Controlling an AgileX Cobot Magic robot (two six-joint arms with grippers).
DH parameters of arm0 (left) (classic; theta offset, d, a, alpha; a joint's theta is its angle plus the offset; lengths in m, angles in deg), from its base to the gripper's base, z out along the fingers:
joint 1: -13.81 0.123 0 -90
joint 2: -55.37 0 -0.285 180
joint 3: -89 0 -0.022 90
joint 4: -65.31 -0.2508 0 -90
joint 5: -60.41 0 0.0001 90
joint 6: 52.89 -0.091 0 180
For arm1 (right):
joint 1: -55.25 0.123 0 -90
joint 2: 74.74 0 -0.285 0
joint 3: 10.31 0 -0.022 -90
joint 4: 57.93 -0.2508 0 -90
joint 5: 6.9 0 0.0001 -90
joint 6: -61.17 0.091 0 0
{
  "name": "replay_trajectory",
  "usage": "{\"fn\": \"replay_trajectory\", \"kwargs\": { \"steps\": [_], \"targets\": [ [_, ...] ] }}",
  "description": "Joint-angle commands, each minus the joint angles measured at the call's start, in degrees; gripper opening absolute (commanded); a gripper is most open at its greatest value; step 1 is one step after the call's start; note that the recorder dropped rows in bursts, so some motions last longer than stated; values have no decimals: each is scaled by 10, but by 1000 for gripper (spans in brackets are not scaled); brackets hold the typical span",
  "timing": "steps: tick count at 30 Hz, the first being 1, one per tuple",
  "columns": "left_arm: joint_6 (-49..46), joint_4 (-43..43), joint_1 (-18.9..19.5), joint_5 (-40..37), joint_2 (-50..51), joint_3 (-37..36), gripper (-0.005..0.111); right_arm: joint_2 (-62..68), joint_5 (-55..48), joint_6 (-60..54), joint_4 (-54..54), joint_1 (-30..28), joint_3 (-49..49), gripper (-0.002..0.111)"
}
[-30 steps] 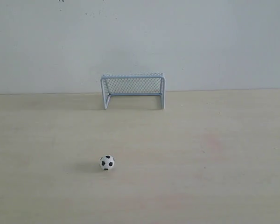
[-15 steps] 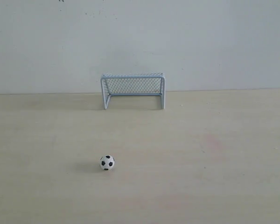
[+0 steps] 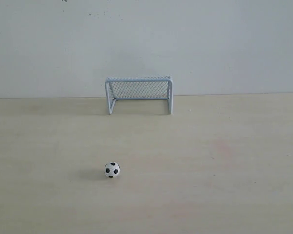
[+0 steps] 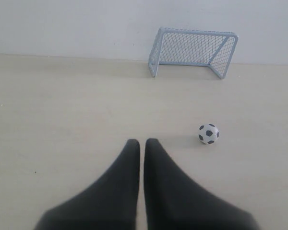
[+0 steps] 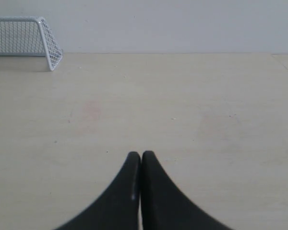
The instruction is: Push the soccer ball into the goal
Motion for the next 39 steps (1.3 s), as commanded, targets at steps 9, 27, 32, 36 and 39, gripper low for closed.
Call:
{"fn": "replay_trajectory", "kwargs": {
  "steps": [9, 27, 32, 36, 39],
  "targets": [
    [4, 6, 1, 4, -2, -1, 4, -1, 5, 0, 2, -1, 0, 0],
    [63, -52, 1, 297, -2, 60, 4, -1, 5, 0, 2, -1, 0, 0],
    [63, -104, 1, 261, 23, 171, 4, -1, 4, 0, 2, -1, 0, 0],
    [33, -106, 1, 149, 106, 267, 4, -1, 4, 0, 2, -1, 0, 0],
    [-9, -106, 1, 35, 191, 333, 4, -1, 4, 0, 2, -1, 0, 0]
  ]
}}
